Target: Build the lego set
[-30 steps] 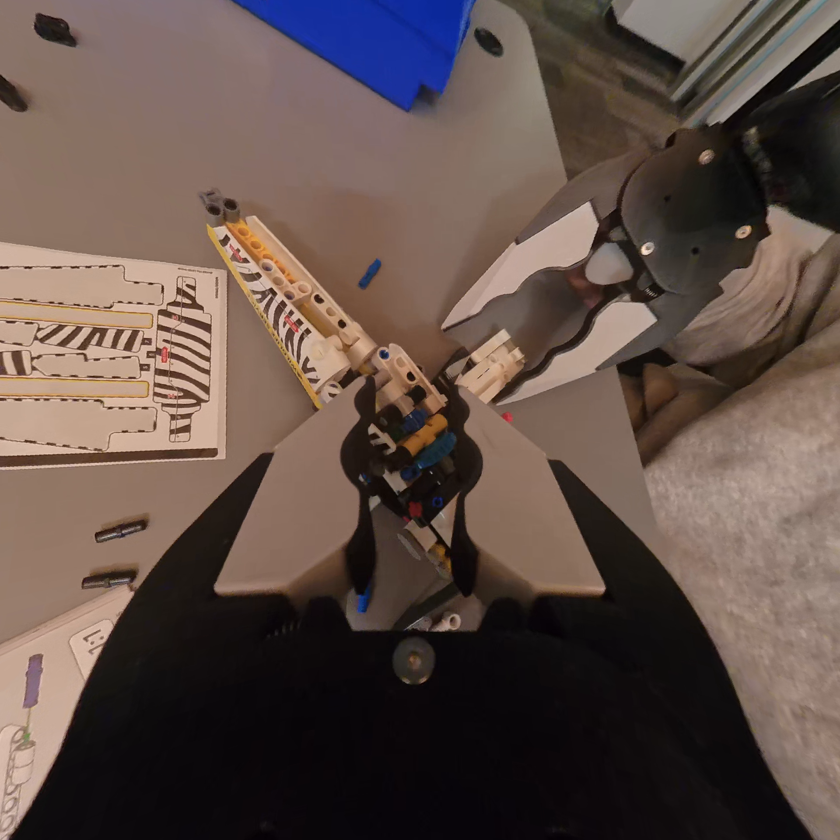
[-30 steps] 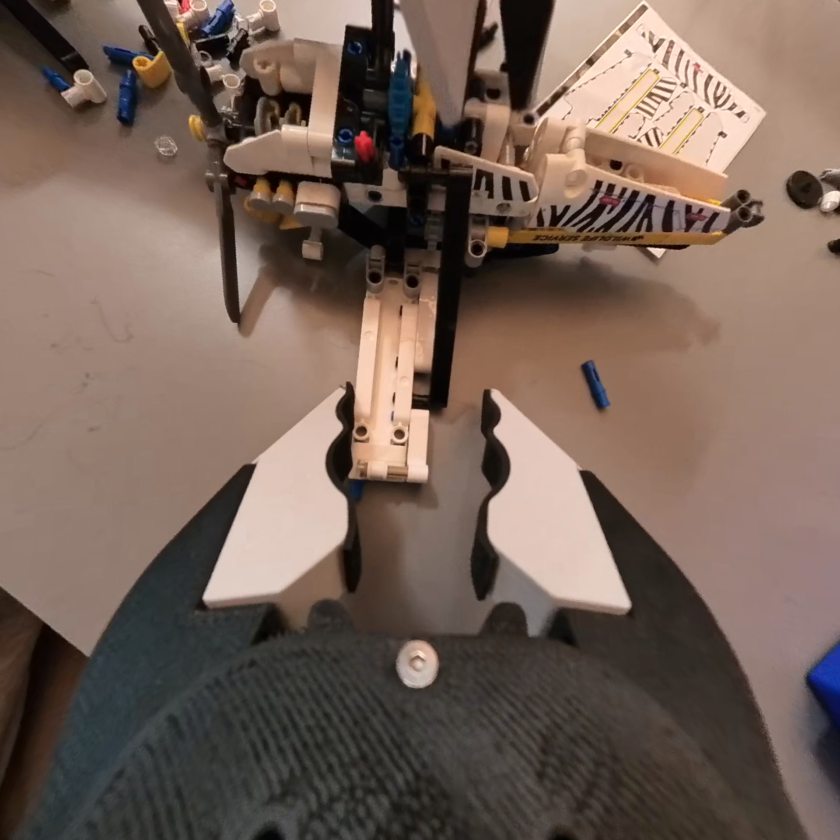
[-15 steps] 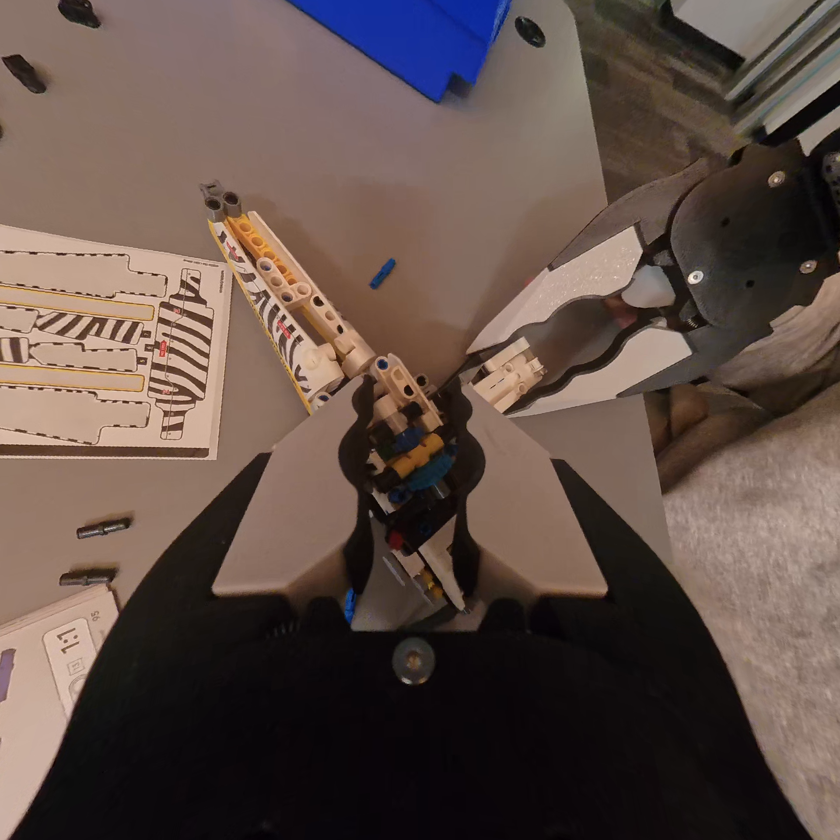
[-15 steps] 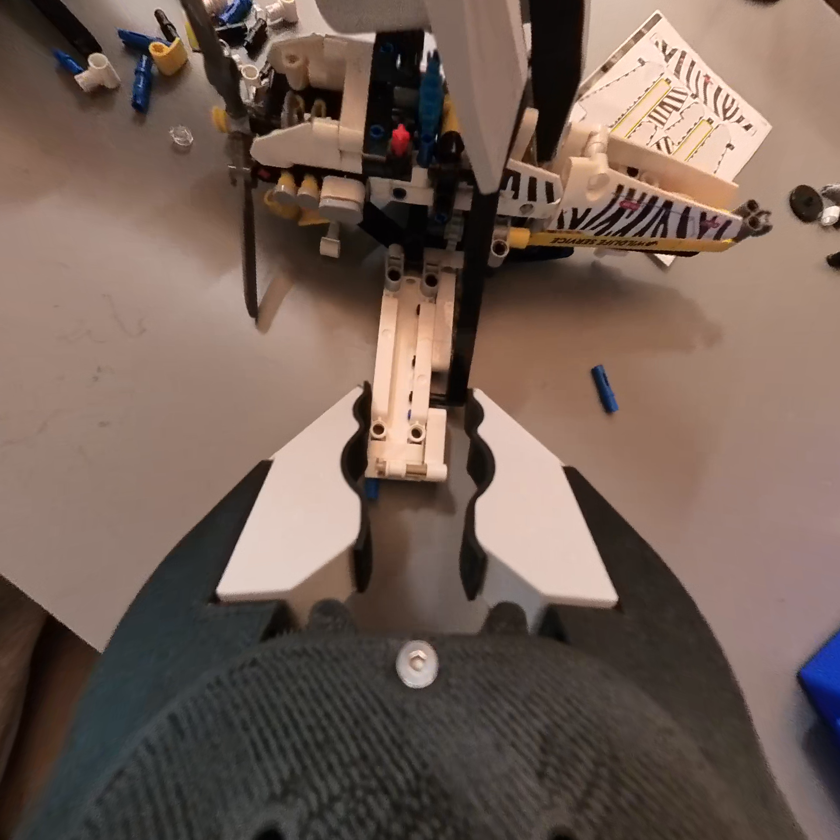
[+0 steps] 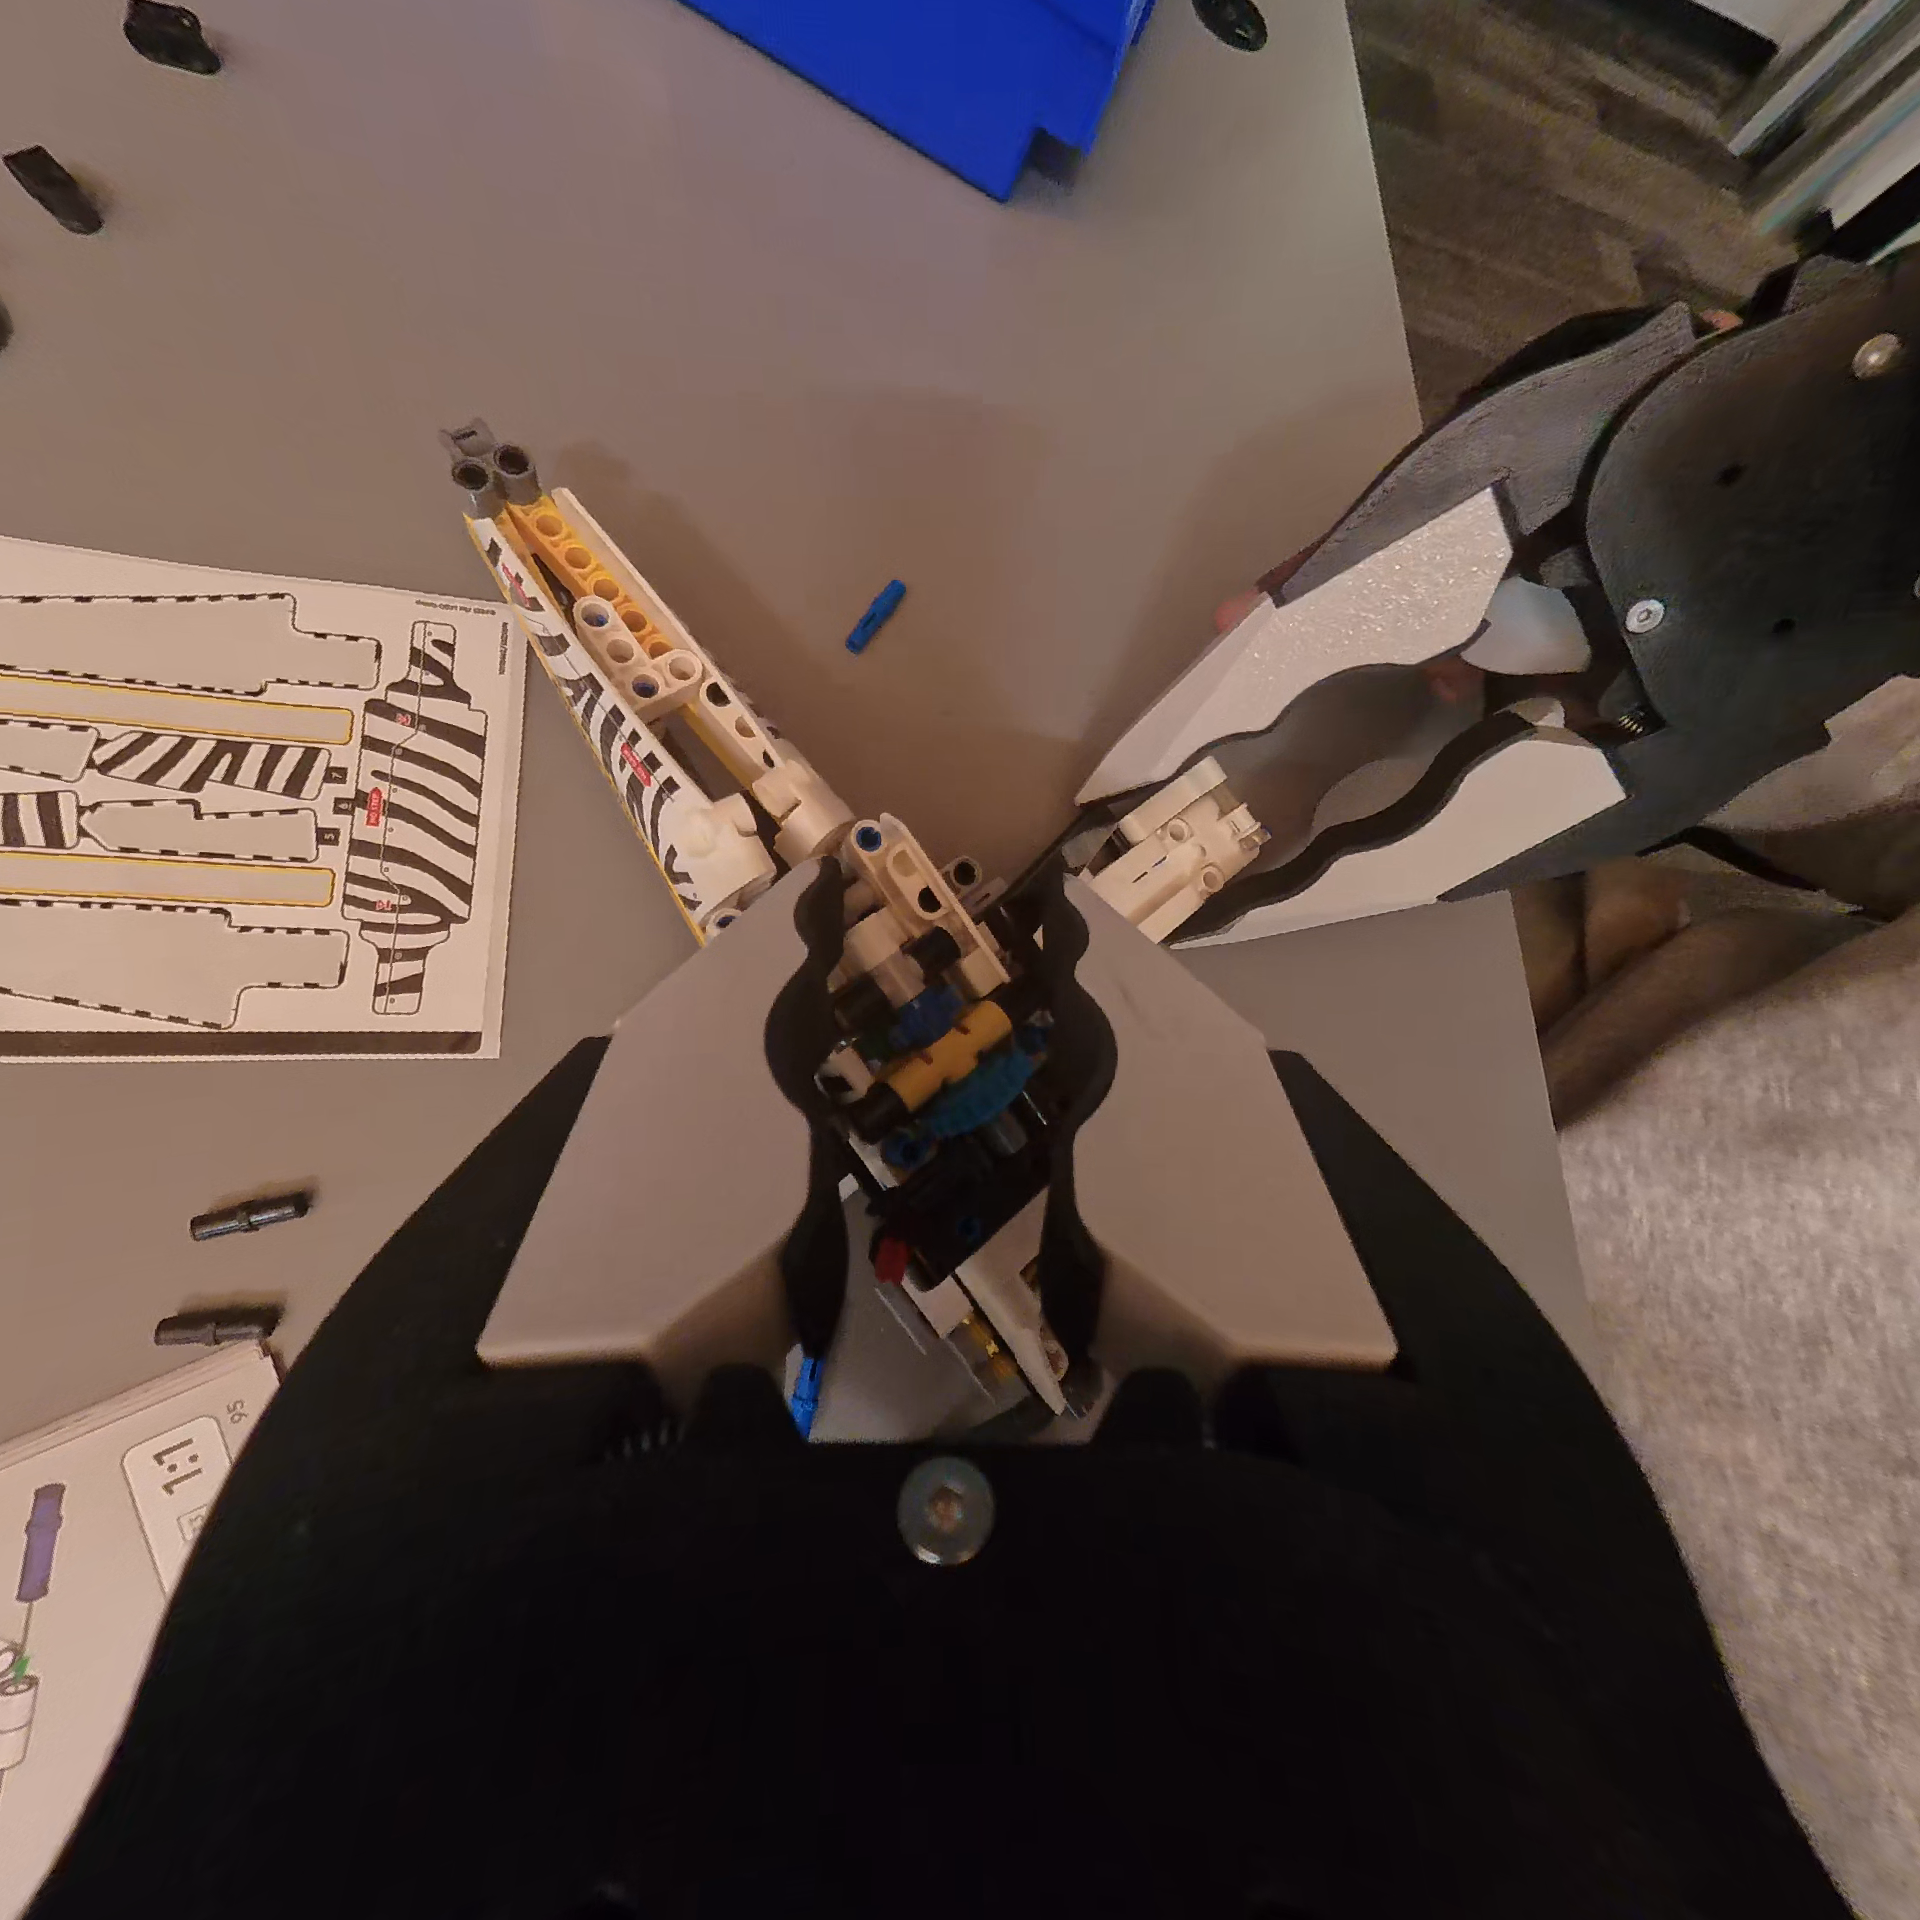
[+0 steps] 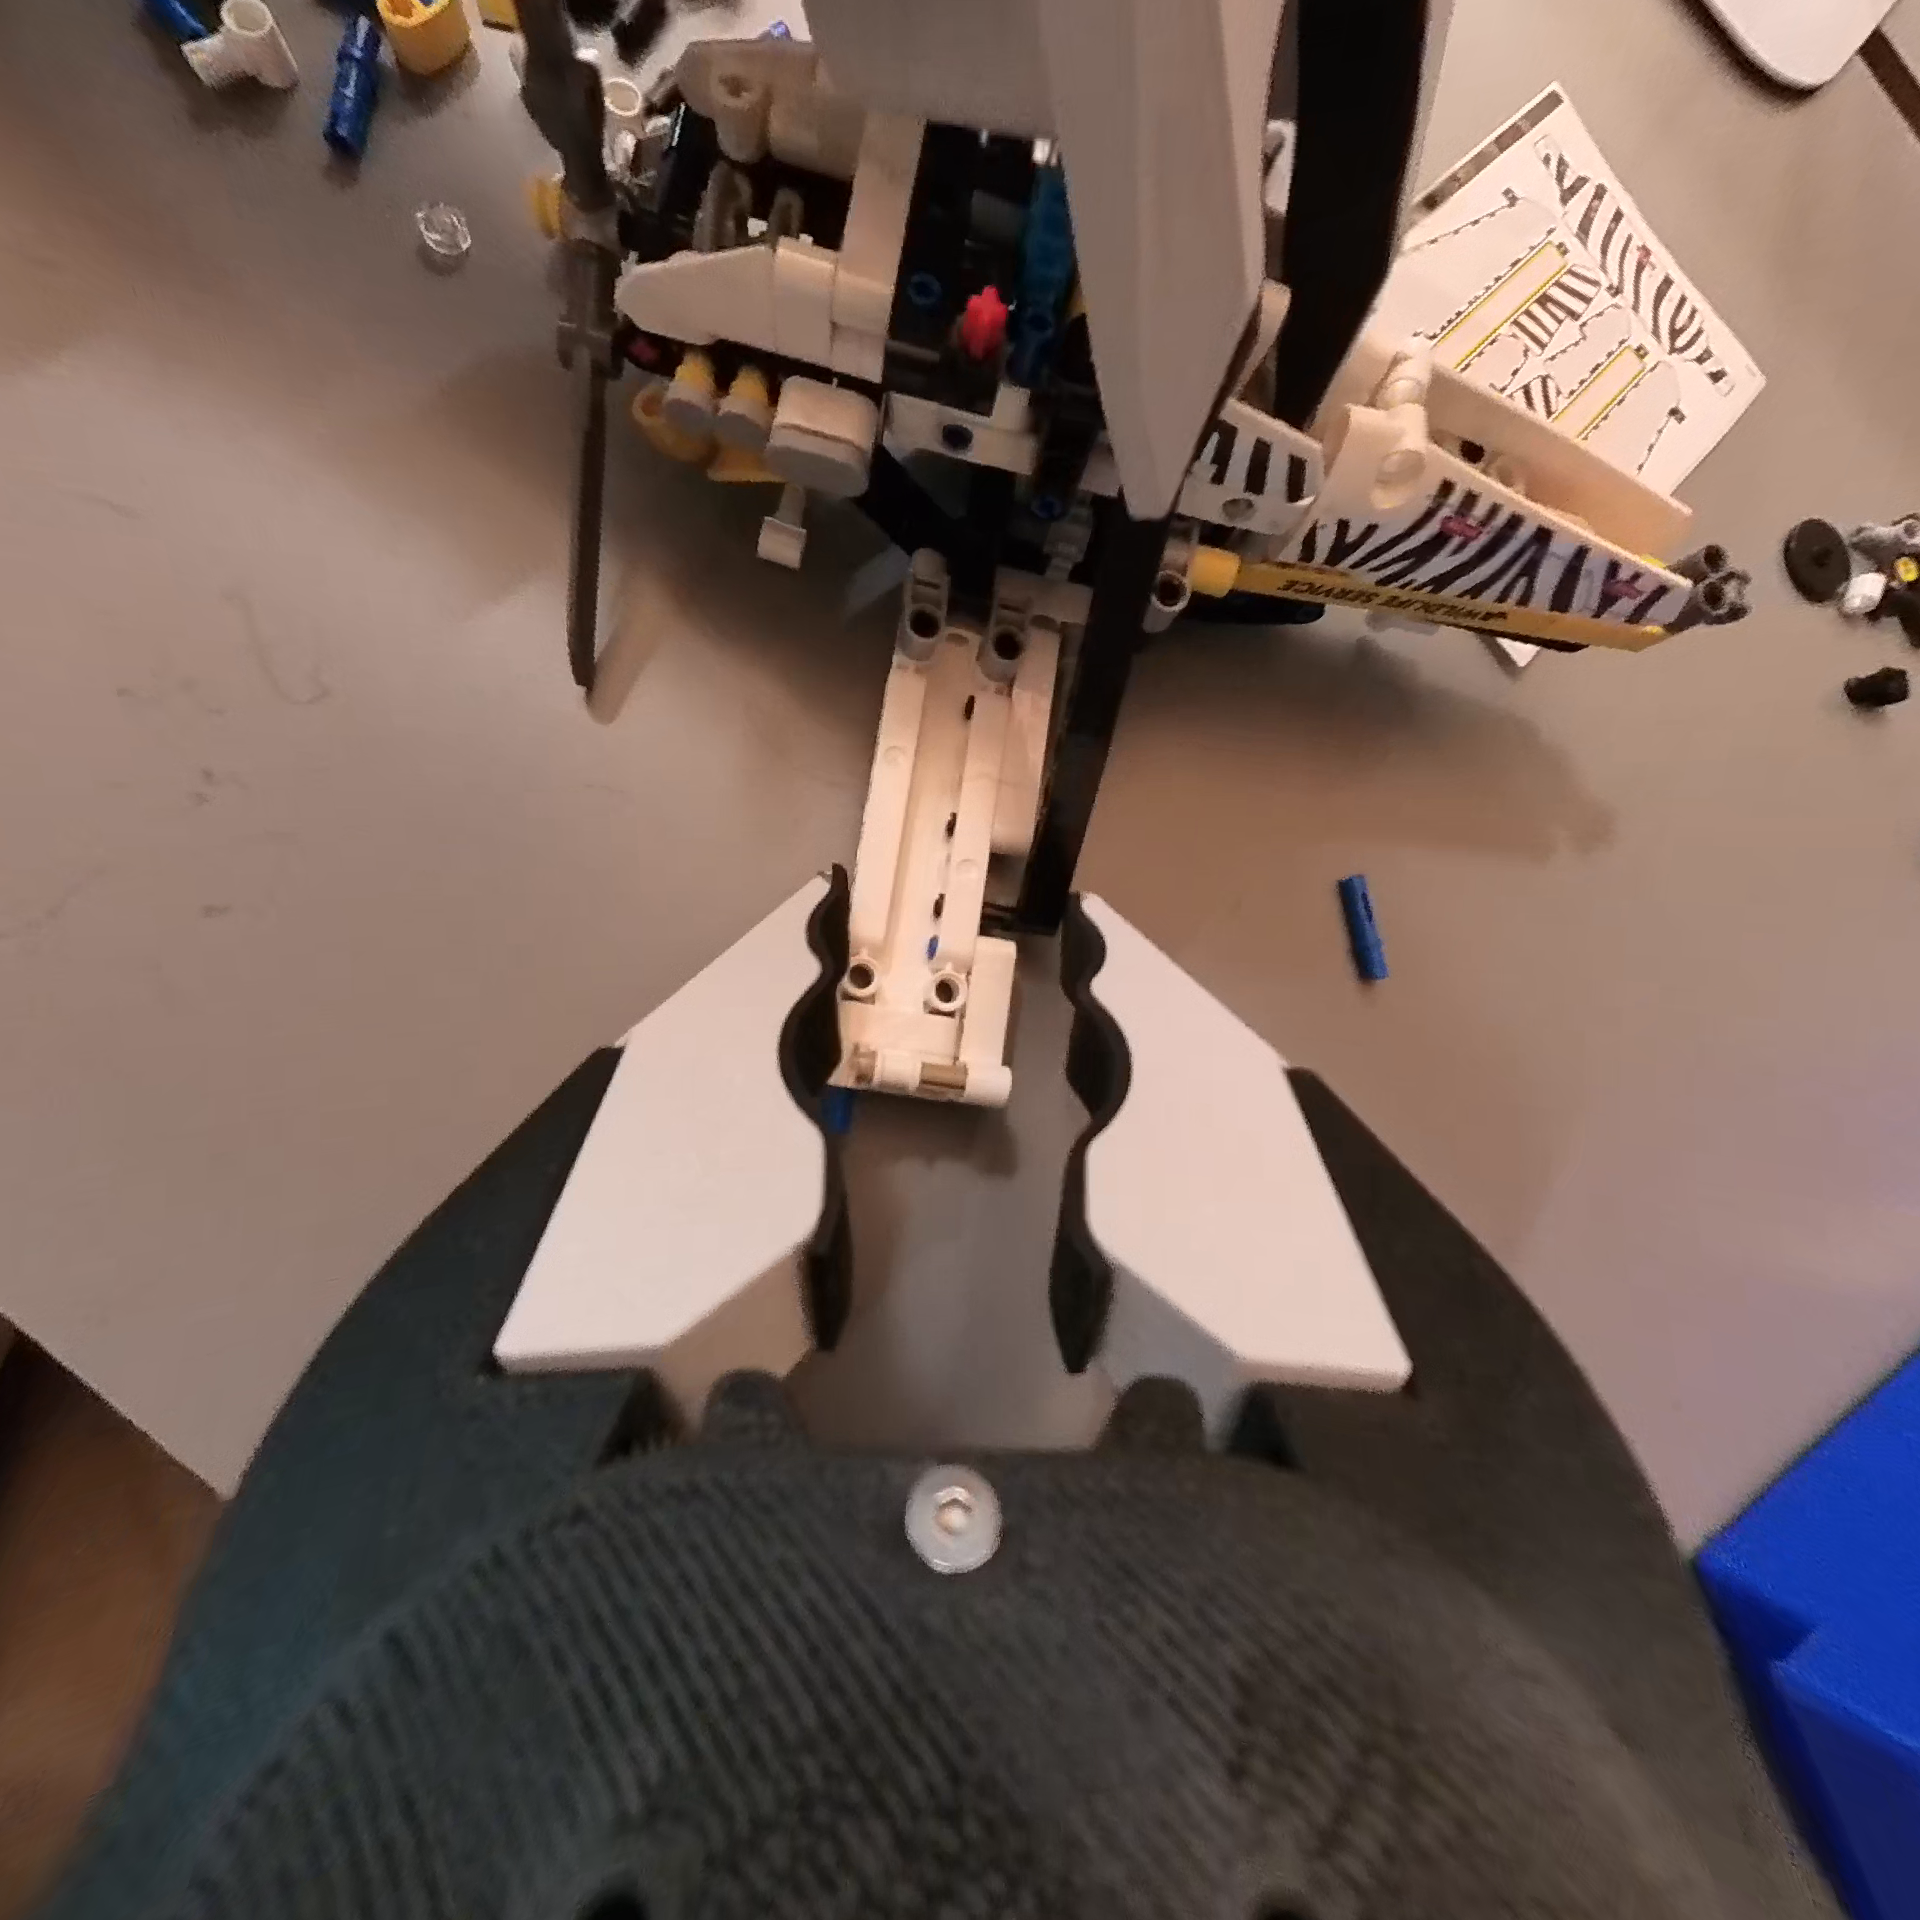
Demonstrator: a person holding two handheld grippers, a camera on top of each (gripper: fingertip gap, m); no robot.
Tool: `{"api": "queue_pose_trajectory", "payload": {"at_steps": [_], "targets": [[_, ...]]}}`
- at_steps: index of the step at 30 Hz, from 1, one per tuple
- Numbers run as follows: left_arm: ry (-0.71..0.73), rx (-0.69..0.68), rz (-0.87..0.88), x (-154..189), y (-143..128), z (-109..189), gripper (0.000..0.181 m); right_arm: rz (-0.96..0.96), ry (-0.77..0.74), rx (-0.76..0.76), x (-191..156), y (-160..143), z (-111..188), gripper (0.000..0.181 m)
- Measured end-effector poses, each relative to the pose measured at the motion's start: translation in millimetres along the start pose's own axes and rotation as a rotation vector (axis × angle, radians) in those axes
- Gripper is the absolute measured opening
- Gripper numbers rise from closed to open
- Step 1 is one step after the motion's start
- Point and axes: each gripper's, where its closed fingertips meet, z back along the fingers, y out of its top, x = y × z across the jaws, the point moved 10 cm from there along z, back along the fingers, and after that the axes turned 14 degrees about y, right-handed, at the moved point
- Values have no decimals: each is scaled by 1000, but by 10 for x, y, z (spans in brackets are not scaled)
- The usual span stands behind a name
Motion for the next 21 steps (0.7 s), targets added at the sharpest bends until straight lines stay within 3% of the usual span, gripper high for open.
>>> {"api": "queue_pose_trajectory", "payload": {"at_steps": [13,15,21], "targets": [[26,-3,-28,32,6,-9,38,163,-44,-57,-19,64,9,50],[31,-2,-34,41,7,-11,37,148,-12,-61,-20,68,-1,41],[37,-2,-37,50,8,-14,37,112,-12,-66,17,71,9,47]]}}
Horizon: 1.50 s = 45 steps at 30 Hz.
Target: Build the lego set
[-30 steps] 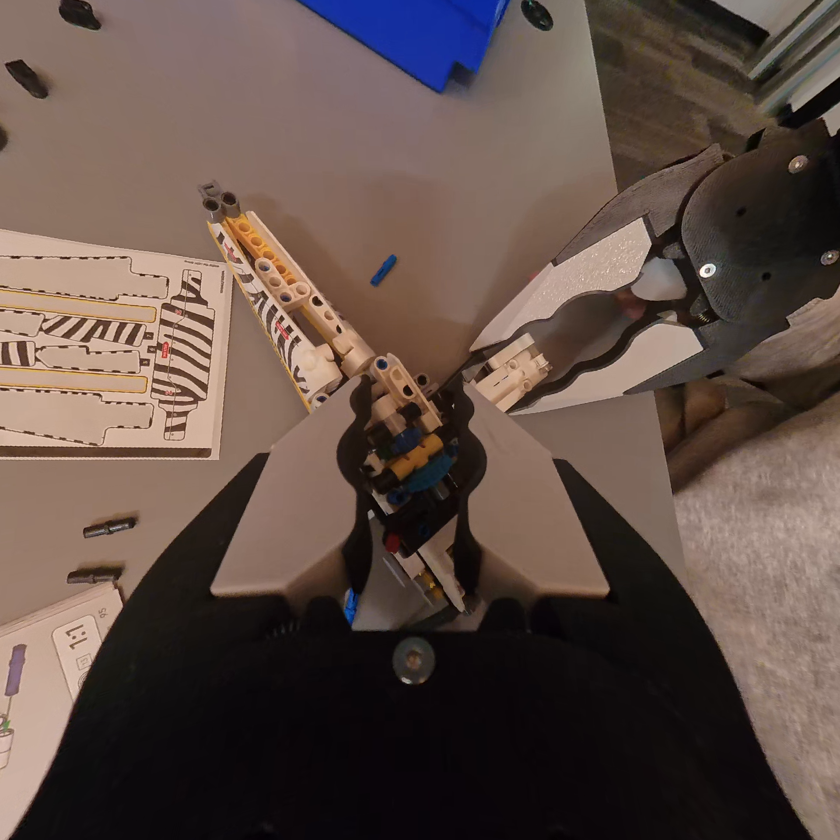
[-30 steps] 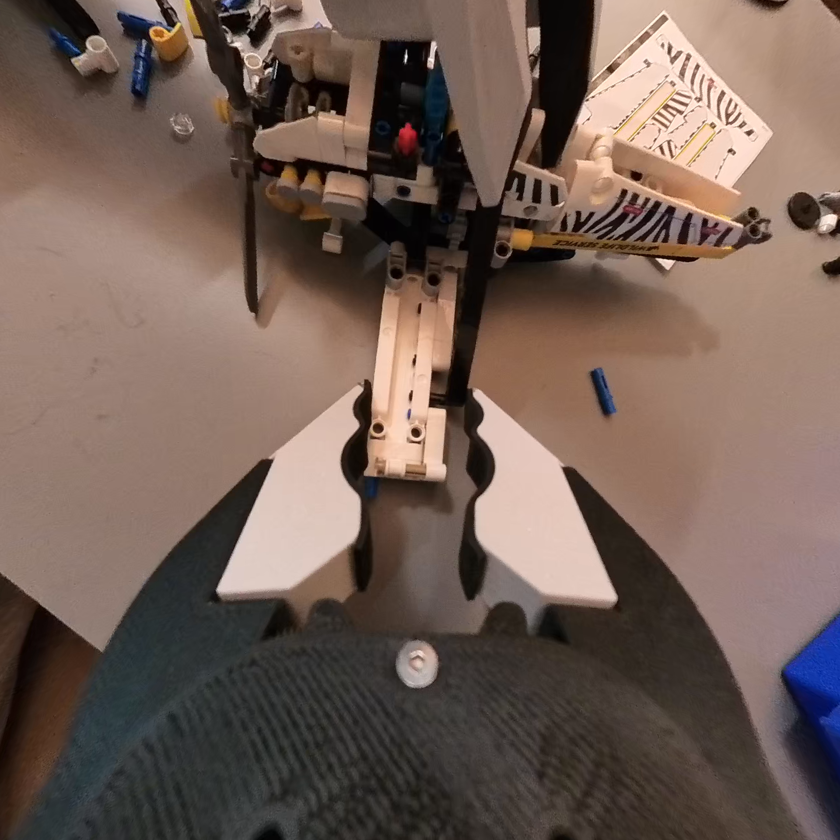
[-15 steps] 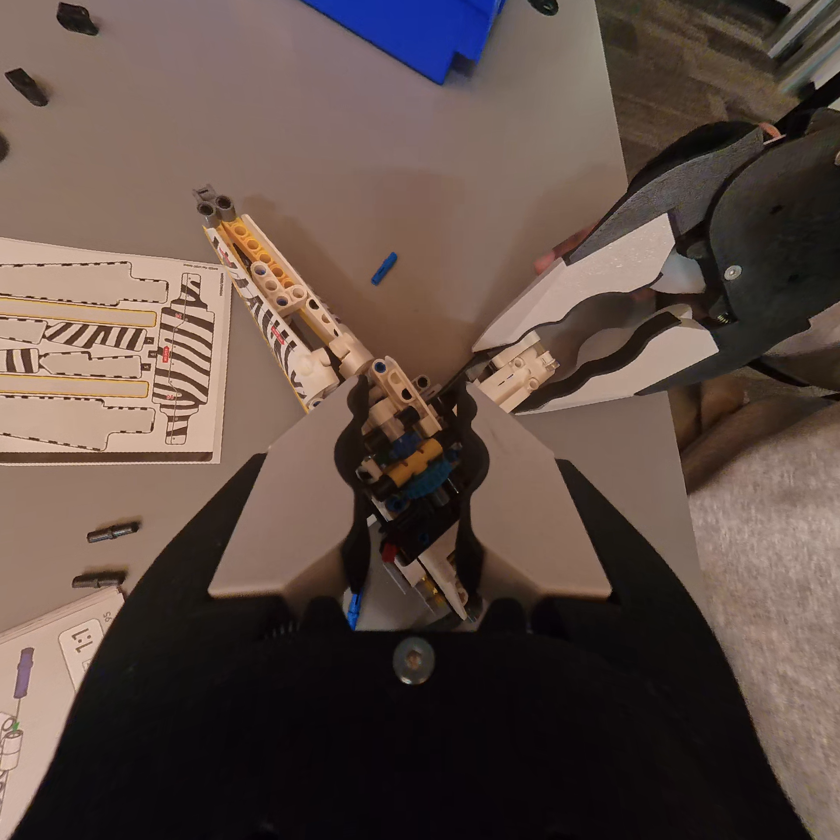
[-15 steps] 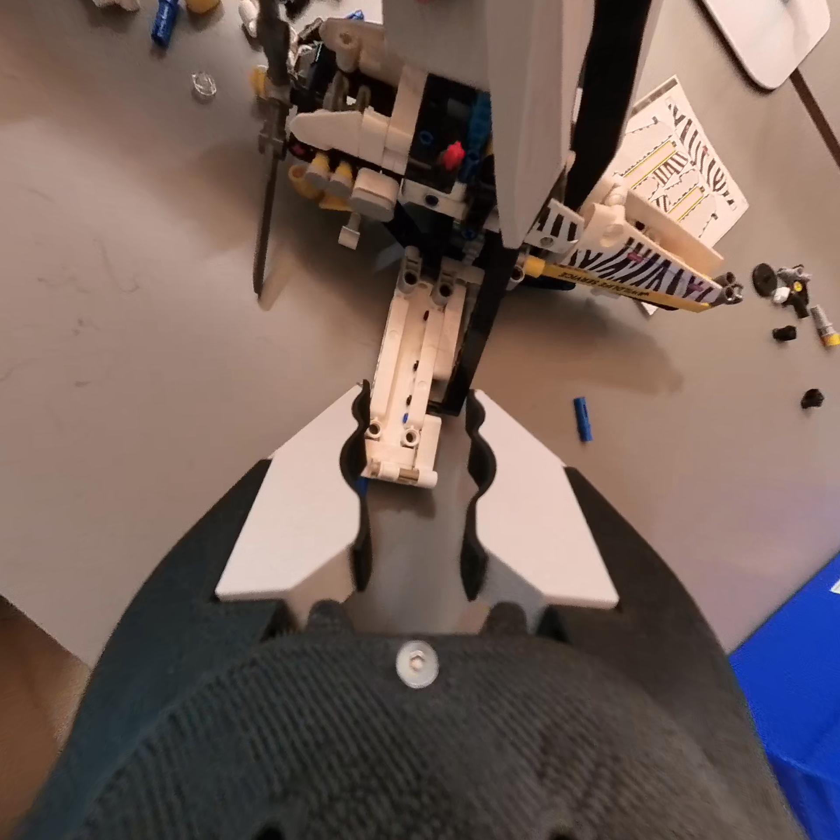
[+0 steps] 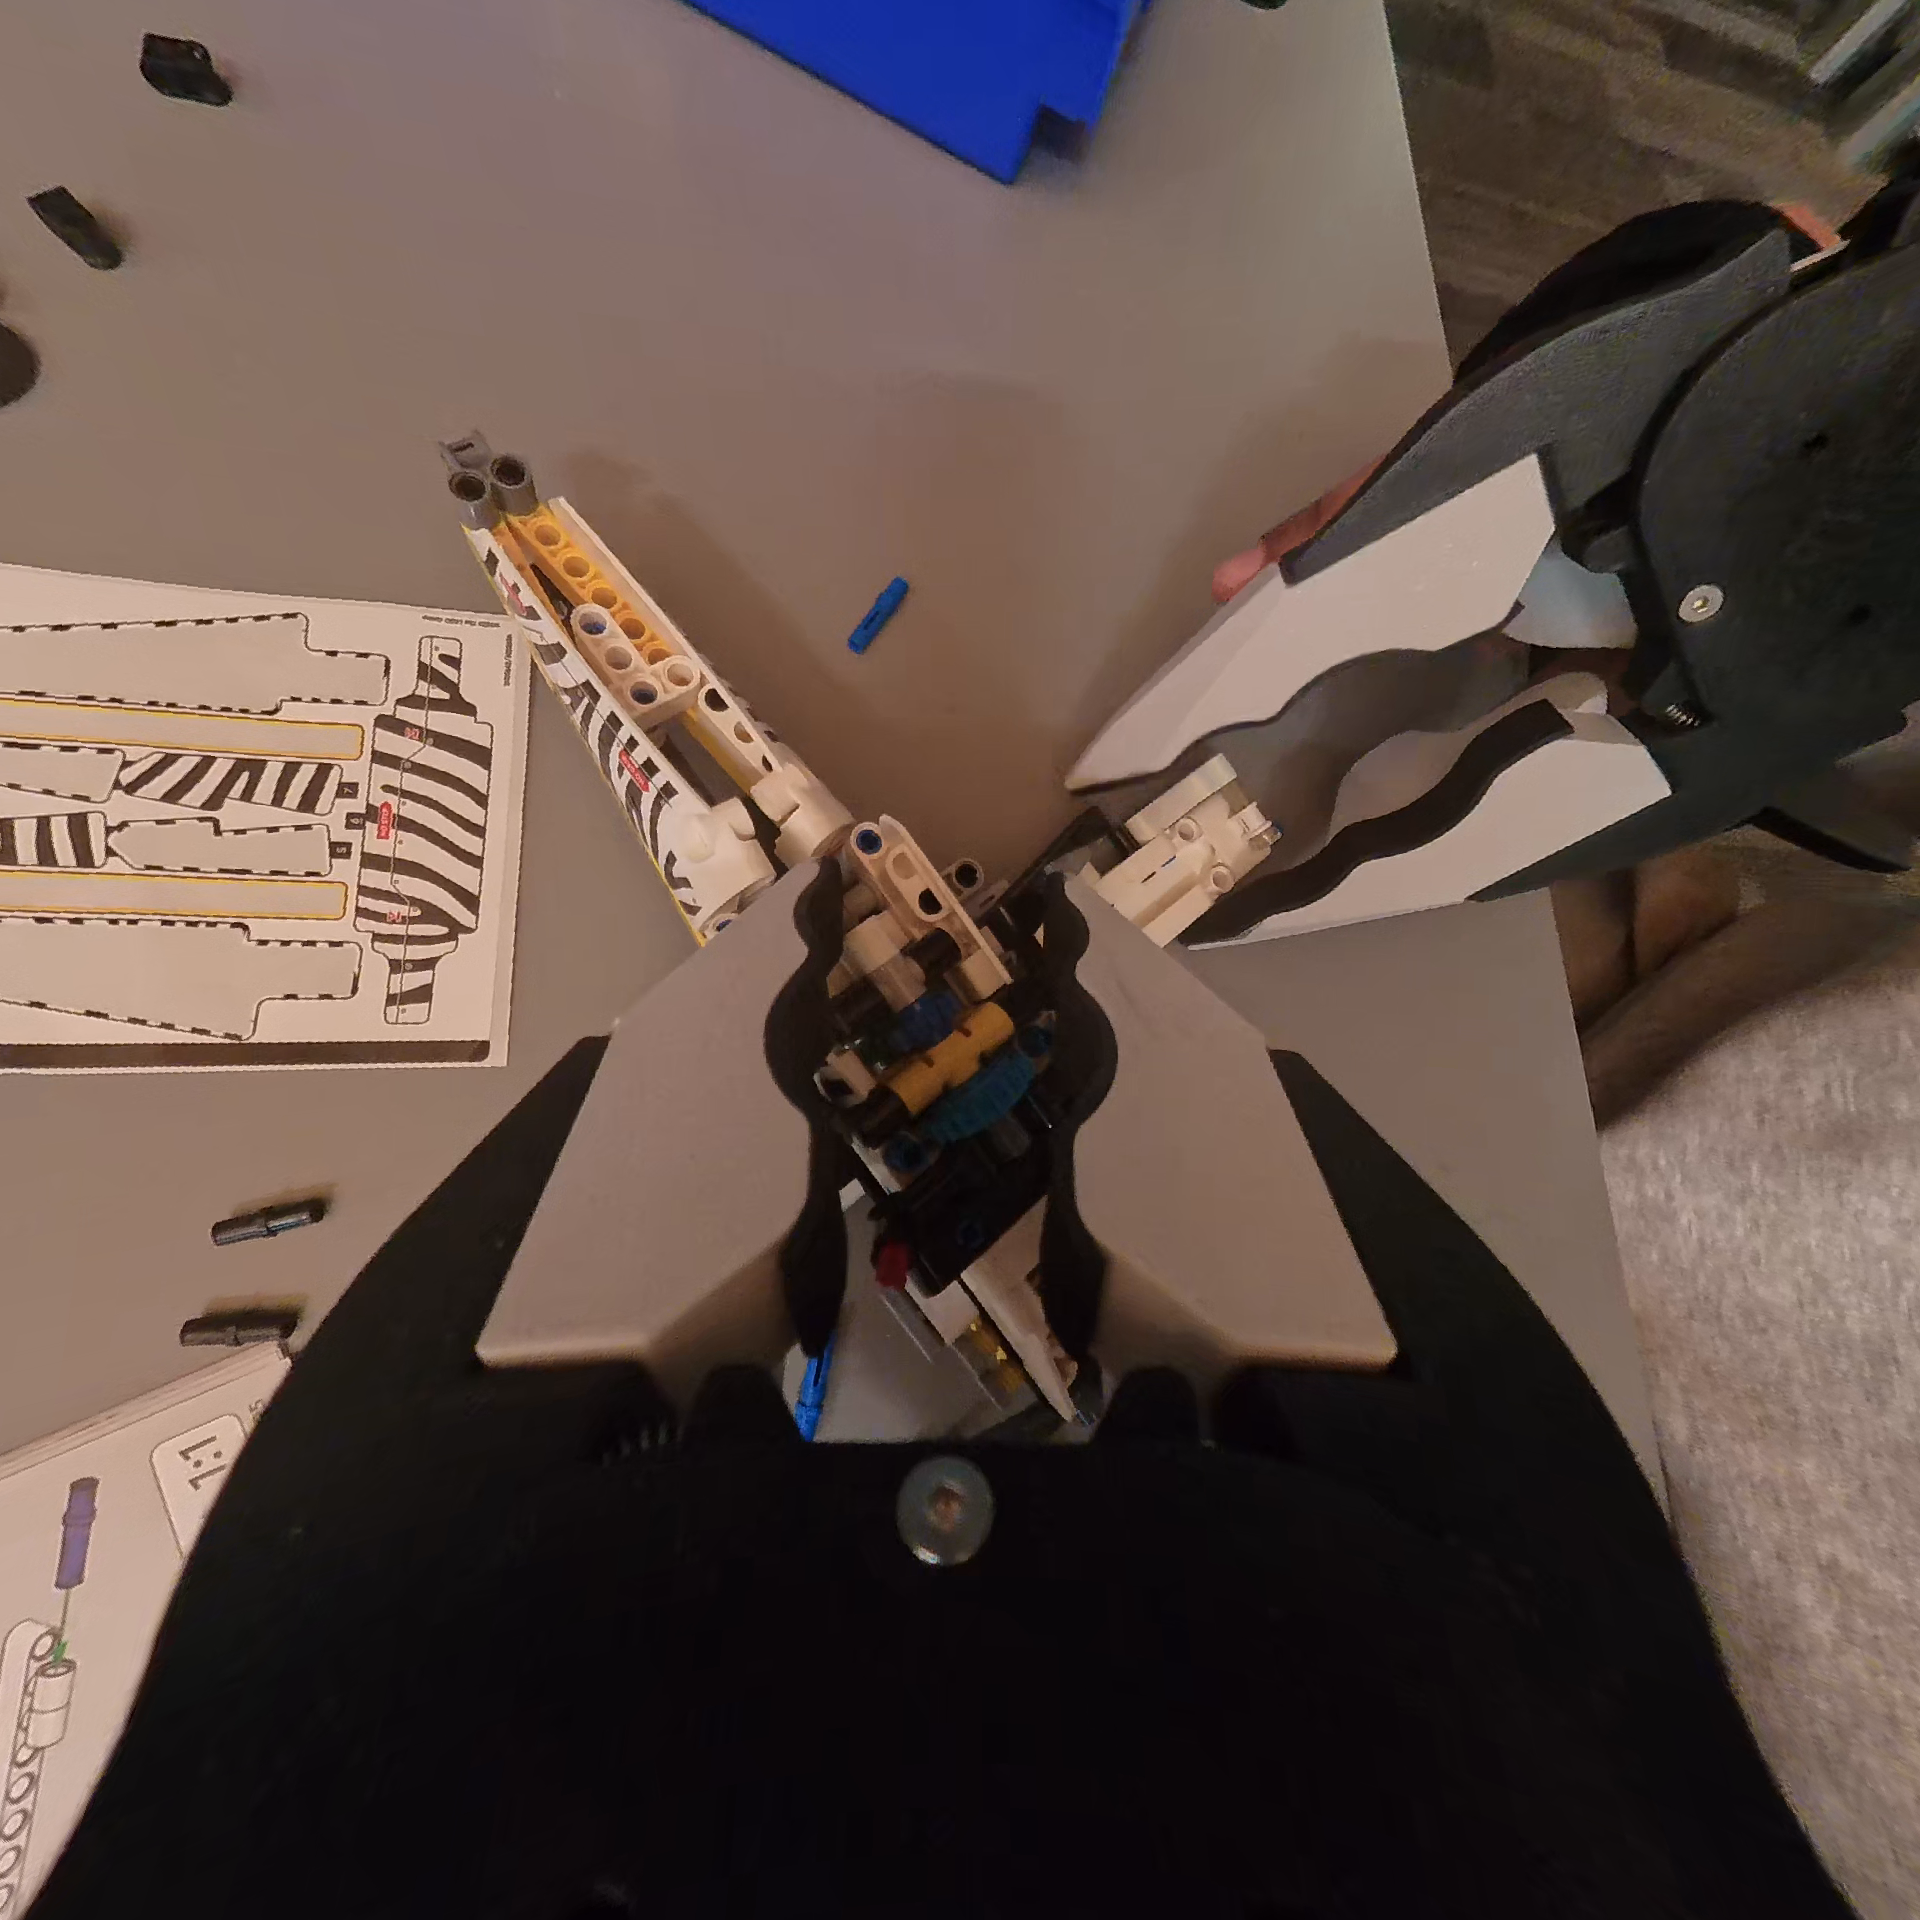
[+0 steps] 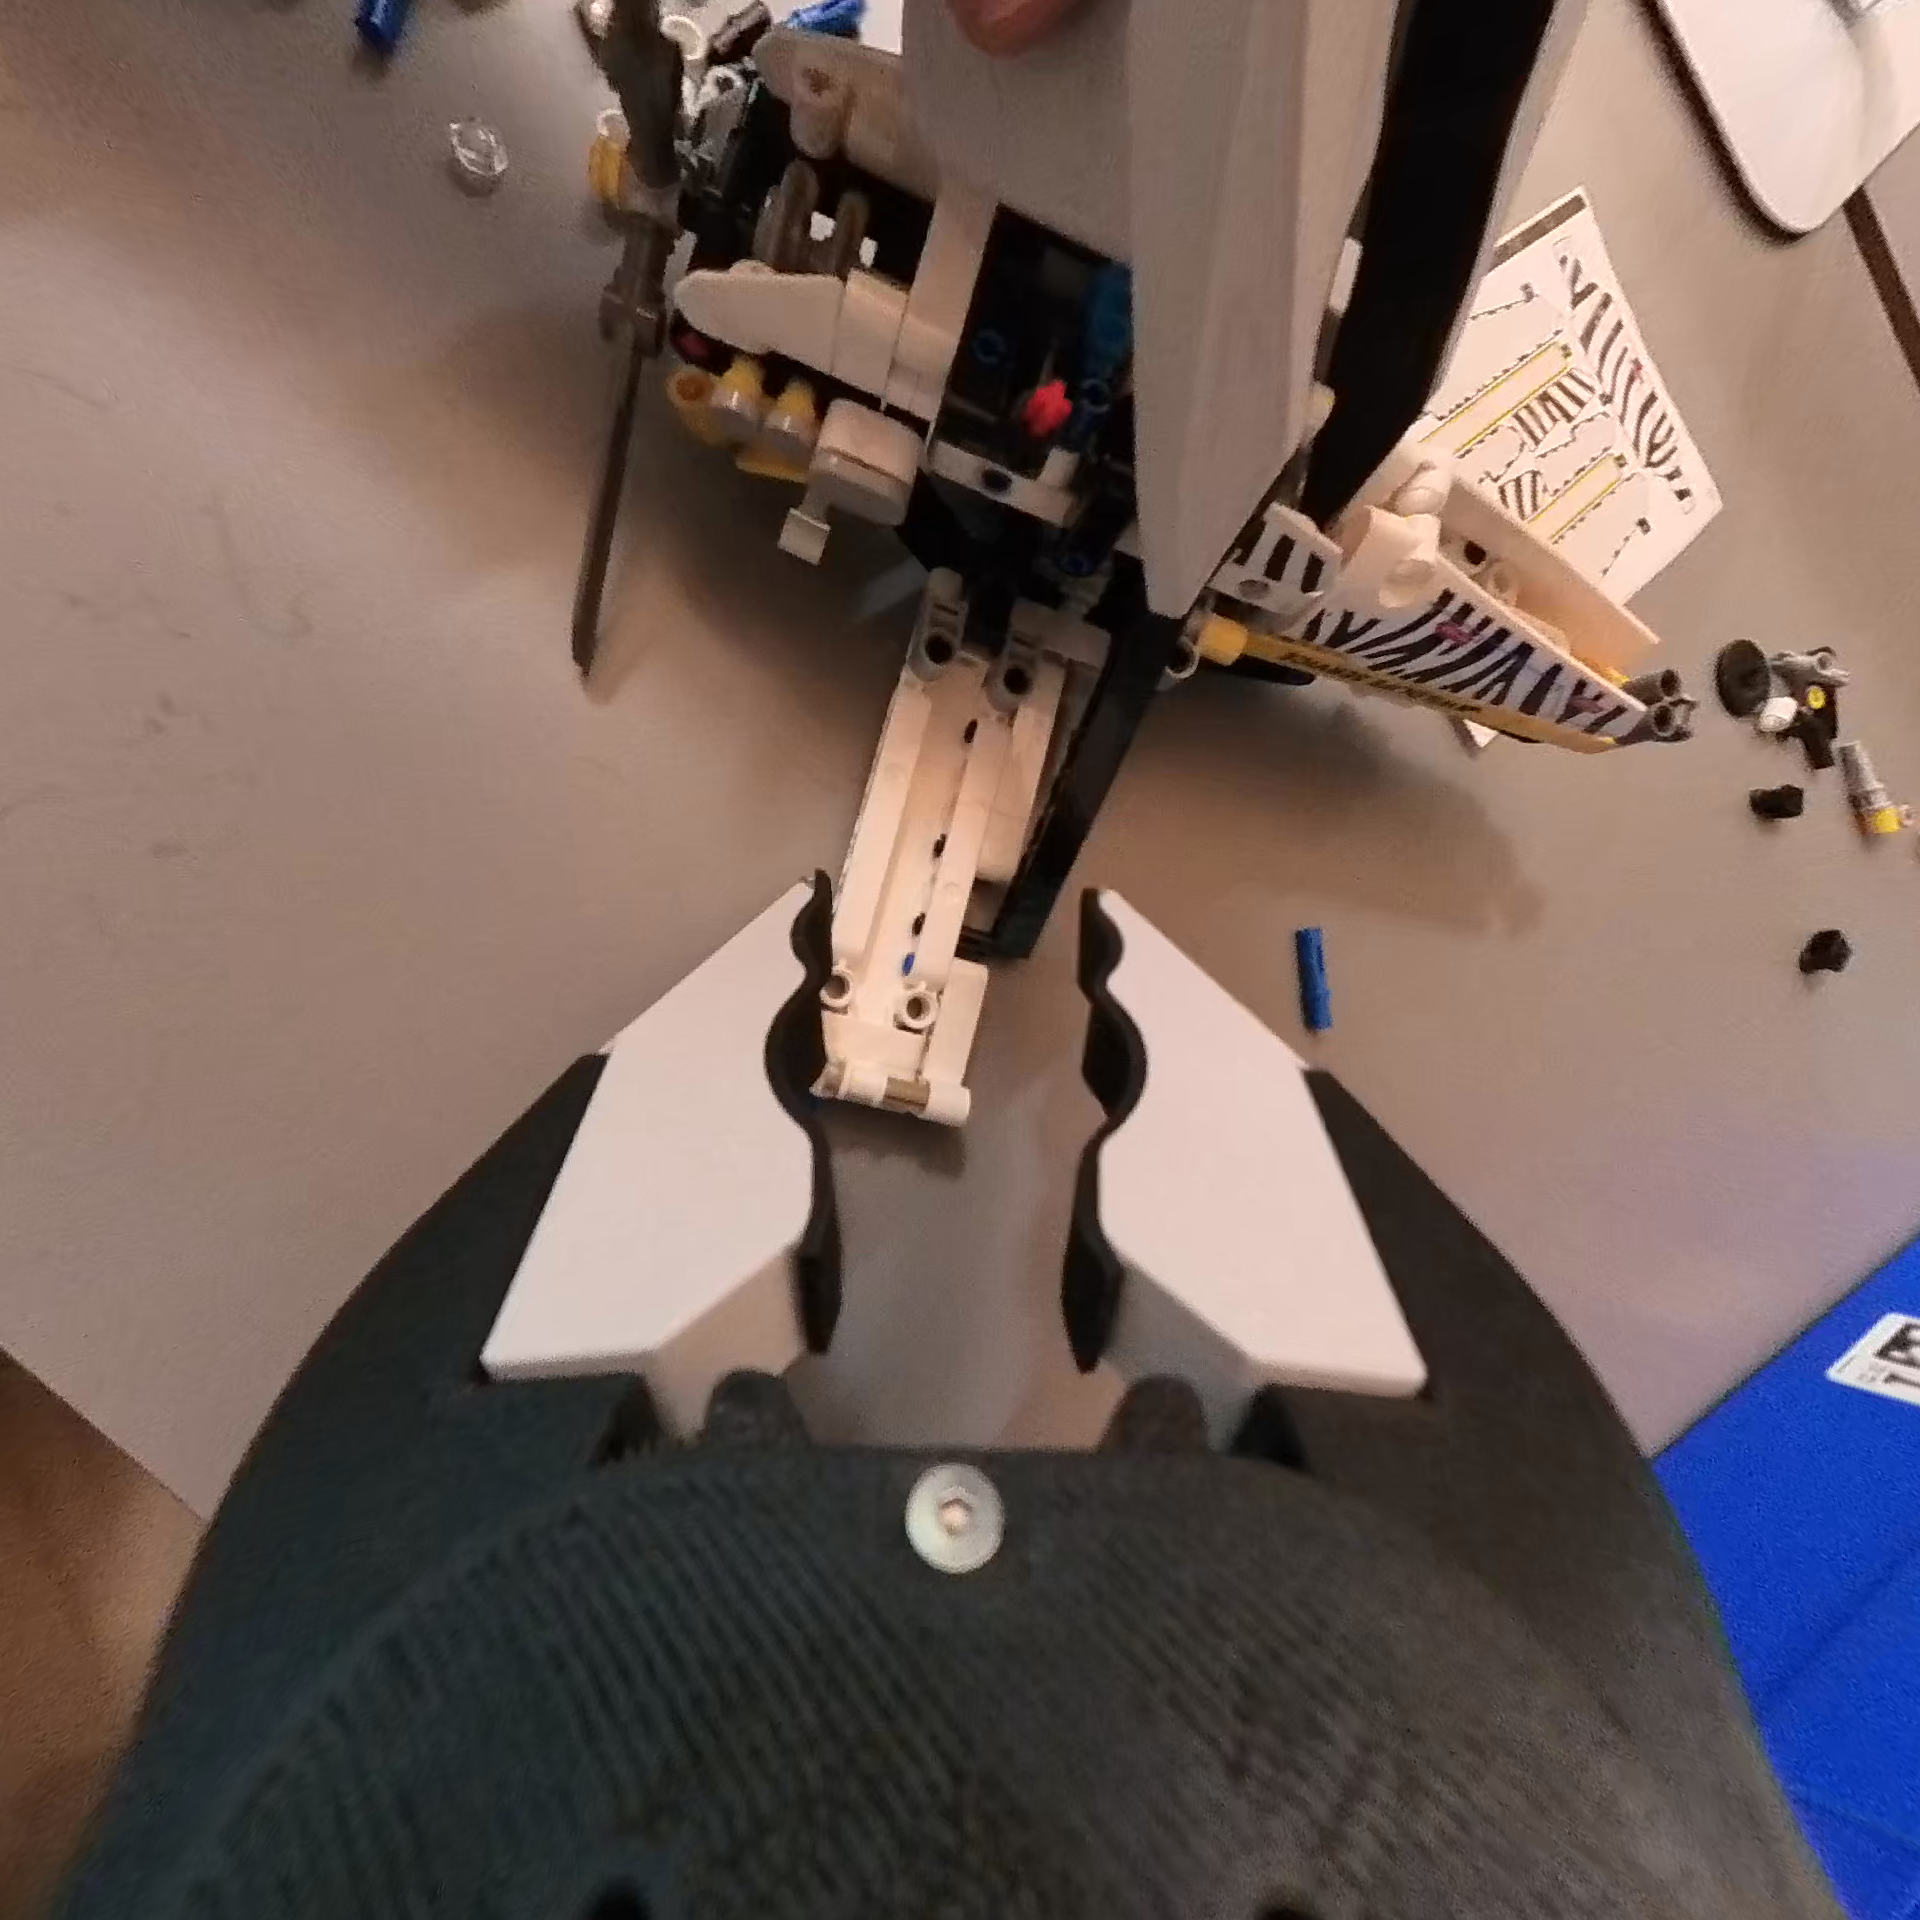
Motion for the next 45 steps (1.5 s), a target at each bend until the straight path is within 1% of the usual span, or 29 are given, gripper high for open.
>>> {"api": "queue_pose_trajectory", "payload": {"at_steps": [3,9,12,16,20,23,26,31,33,39,45], "targets": [[-6,2,8,-5,-3,-2,37,-29,12,8,12,-11,1,48],[-10,2,14,-10,-4,-4,37,-127,90,60,91,-89,7,52],[-17,3,20,-19,-6,-4,37,-147,95,35,61,-138,64,57],[-24,7,28,-25,-8,-8,37,-187,134,65,28,-178,68,57],[-20,7,23,-14,-7,-11,37,-170,178,137,74,-180,5,65],[-19,7,19,-9,-6,-12,37,-137,231,196,102,-183,-47,63],[-21,9,19,-12,-7,-12,37,-119,267,205,133,-180,-67,63],[-30,7,11,2,-5,-14,37,-110,251,150,145,-150,-41,52],[-34,8,13,7,-4,-16,37,-99,215,115,137,-133,-20,43],[-39,8,11,18,-3,-20,37,-99,189,78,105,-111,-3,43],[-37,8,8,27,-2,-22,37,-109,161,103,77,-134,0,42]]}}
